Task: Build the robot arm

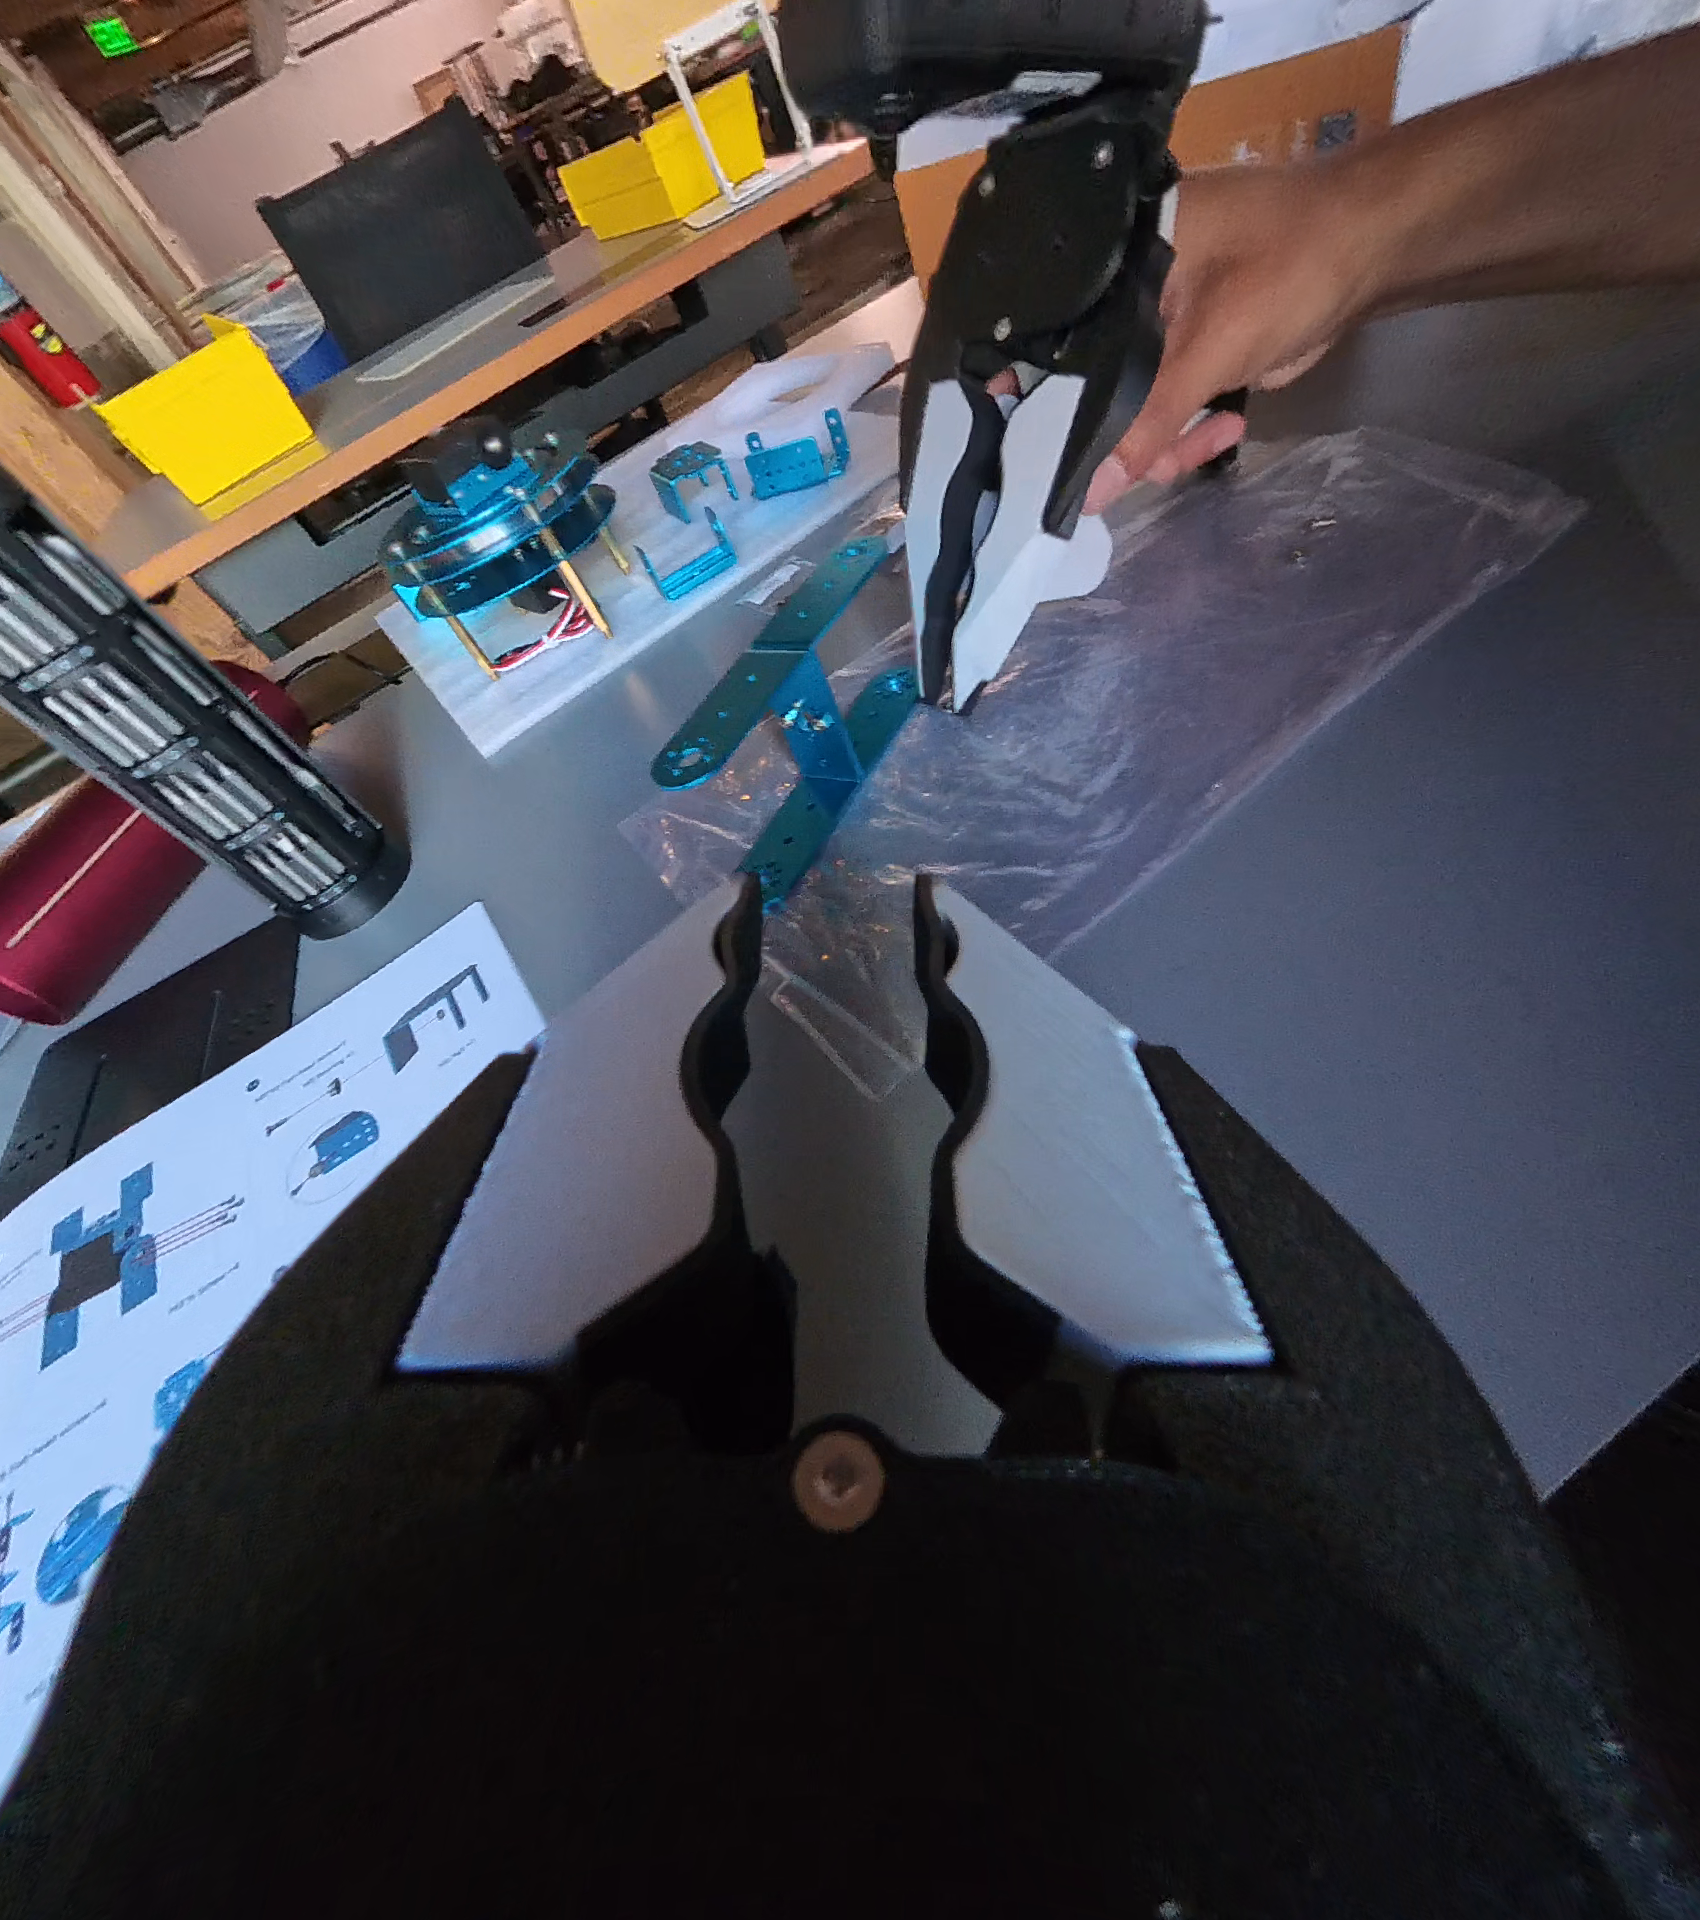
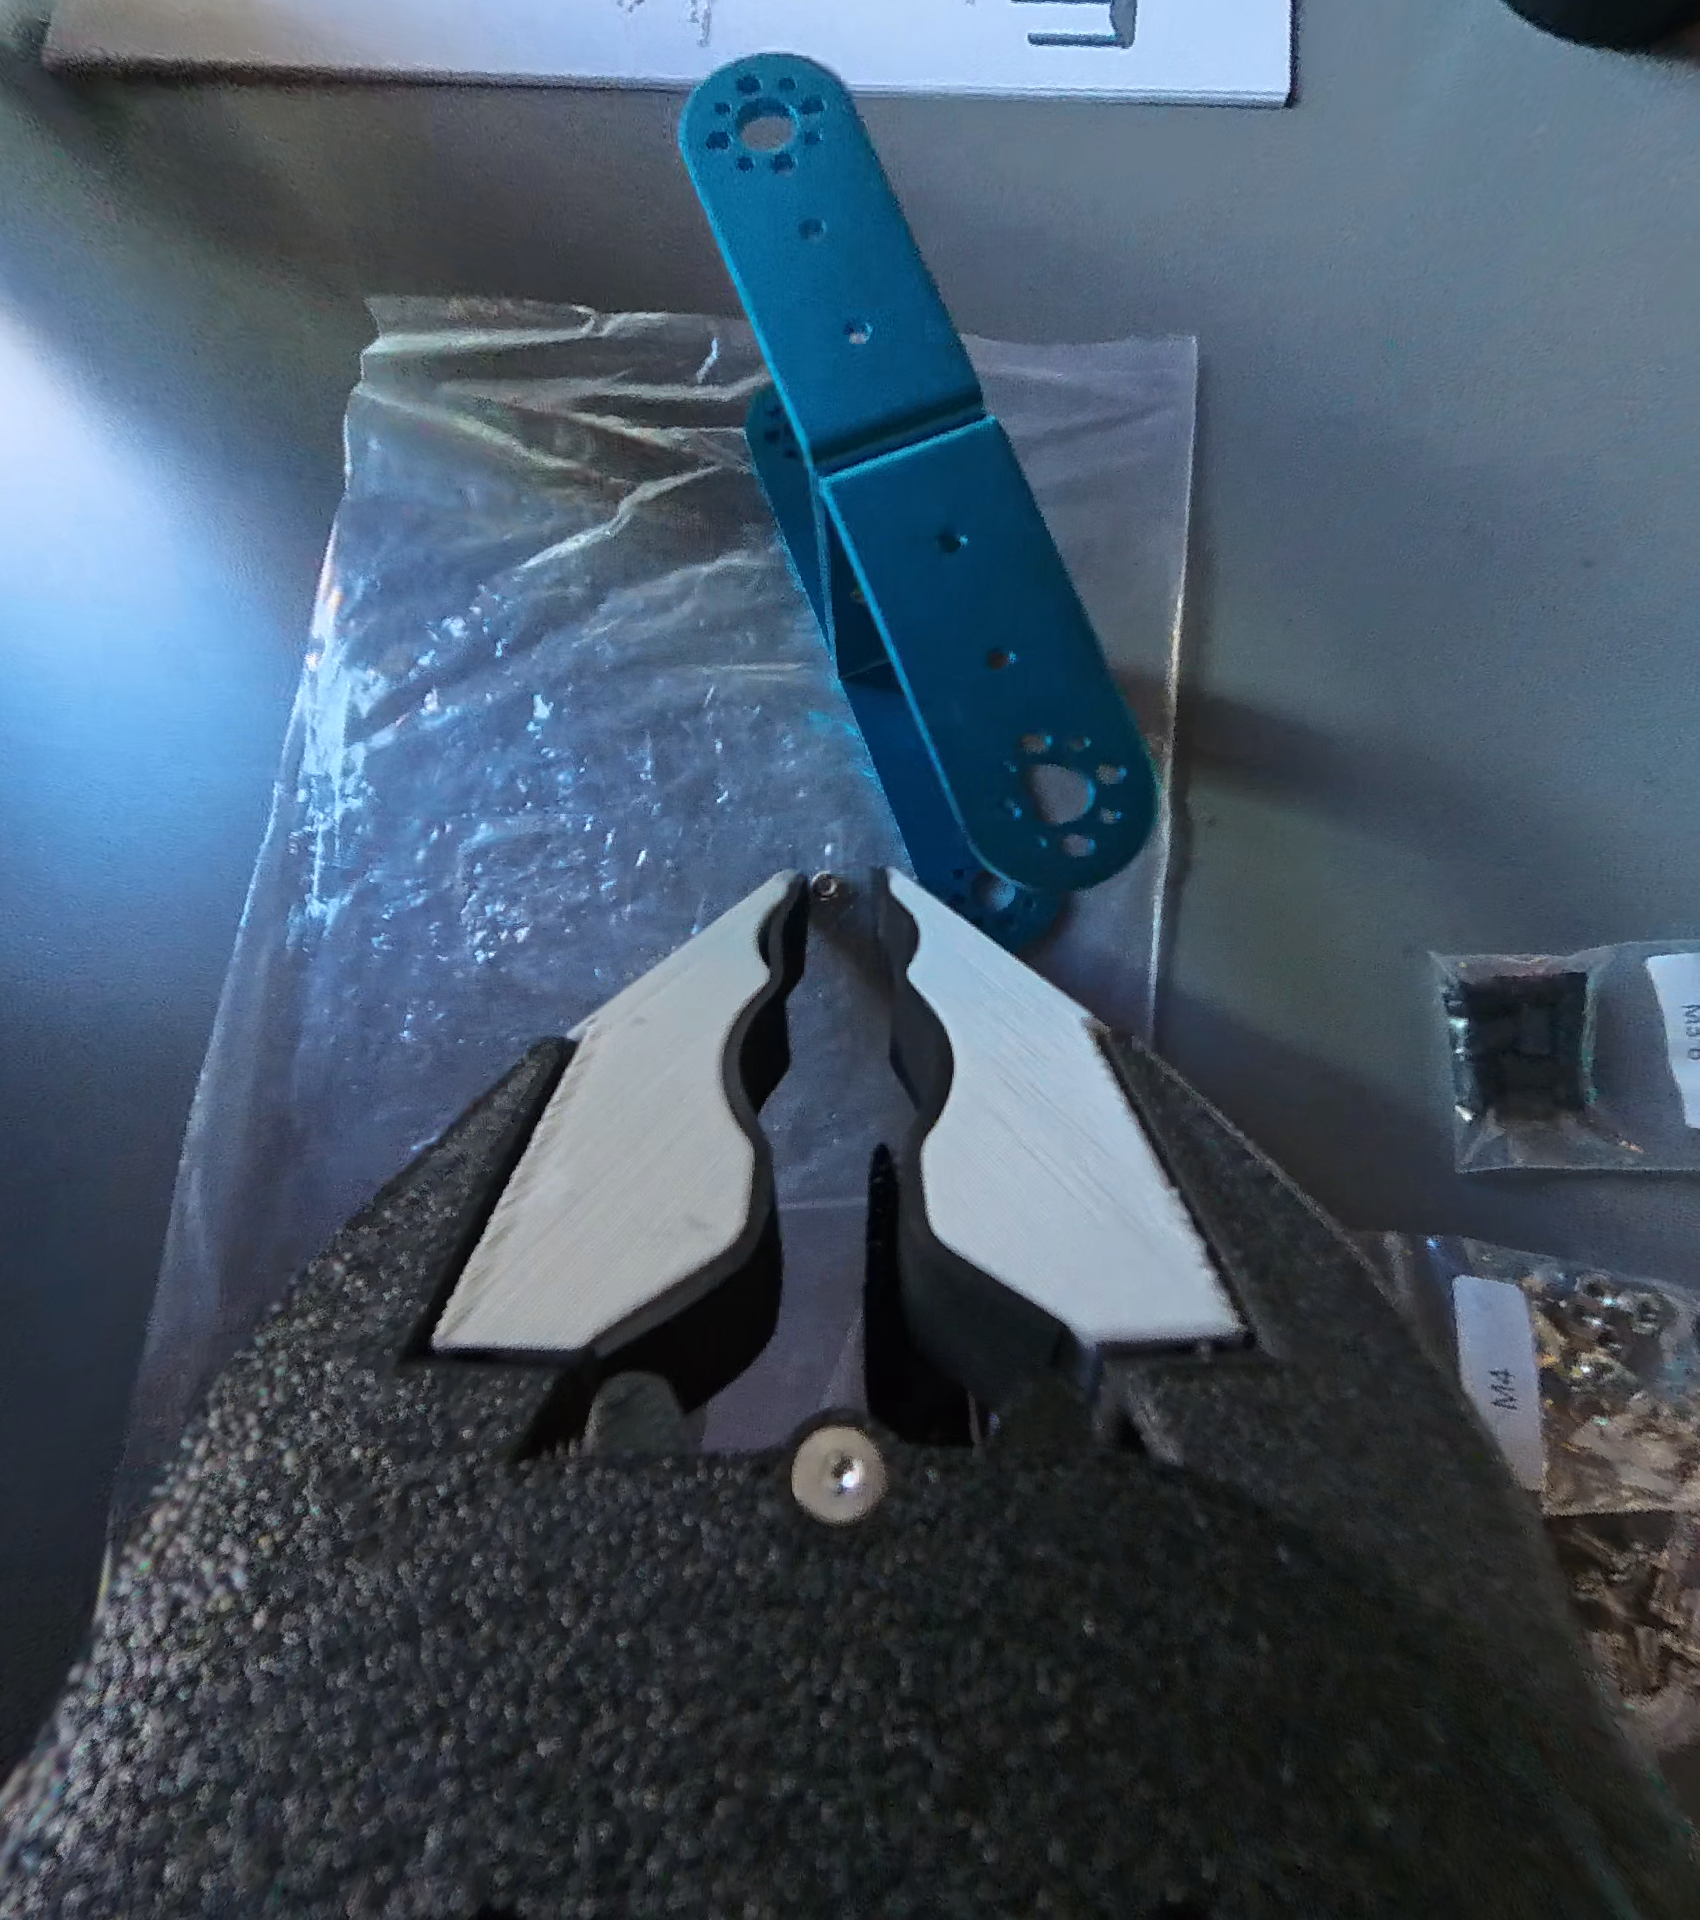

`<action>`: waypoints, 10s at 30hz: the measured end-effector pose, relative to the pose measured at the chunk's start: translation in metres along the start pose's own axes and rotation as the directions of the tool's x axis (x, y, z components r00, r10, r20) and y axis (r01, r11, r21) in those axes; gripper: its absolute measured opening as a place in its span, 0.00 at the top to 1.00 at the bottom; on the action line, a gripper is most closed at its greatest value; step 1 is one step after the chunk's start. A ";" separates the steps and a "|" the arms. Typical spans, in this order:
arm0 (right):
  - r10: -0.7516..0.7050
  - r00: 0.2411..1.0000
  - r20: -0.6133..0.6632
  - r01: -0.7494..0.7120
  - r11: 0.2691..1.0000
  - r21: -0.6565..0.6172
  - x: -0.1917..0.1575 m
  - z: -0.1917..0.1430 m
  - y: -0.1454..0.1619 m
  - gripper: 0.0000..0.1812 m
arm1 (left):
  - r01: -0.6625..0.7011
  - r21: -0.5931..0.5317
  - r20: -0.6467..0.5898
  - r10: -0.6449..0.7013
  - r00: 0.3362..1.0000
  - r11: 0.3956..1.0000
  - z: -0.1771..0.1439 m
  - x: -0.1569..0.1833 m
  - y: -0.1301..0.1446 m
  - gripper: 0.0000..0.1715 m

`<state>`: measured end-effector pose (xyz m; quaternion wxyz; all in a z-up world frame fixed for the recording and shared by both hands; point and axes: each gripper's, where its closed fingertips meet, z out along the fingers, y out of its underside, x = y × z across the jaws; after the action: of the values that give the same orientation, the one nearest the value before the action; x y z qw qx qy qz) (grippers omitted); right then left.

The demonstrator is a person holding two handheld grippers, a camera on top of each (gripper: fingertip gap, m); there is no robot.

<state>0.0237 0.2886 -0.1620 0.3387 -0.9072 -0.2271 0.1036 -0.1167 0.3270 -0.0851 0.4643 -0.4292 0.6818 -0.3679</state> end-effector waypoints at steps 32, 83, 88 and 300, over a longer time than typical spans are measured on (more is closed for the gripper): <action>0.129 0.678 0.723 -0.484 0.819 0.309 -0.093 -0.055 -0.106 1.00 | -0.555 0.170 0.275 0.501 0.820 0.814 0.039 0.025 -0.066 0.88; -0.070 0.992 0.109 0.058 0.993 0.105 -0.056 -0.008 -0.045 0.90 | -0.250 -0.029 -0.004 0.250 0.968 0.968 0.035 0.007 -0.009 0.95; -0.193 0.977 0.086 0.199 0.978 -0.059 -0.053 0.023 -0.037 0.88 | -0.006 -0.167 -0.241 -0.035 0.970 0.986 0.035 0.019 0.012 0.91; -0.180 0.977 -0.112 0.151 0.961 -0.231 -0.035 -0.015 0.014 0.93 | -0.234 -0.089 -0.694 0.108 0.711 0.968 0.122 -0.023 0.035 0.85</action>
<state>0.0030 0.2538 -0.1592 0.2574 -0.9219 -0.2894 -0.0114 -0.0046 0.3486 -0.1457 0.1741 -0.2363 0.8703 -0.3955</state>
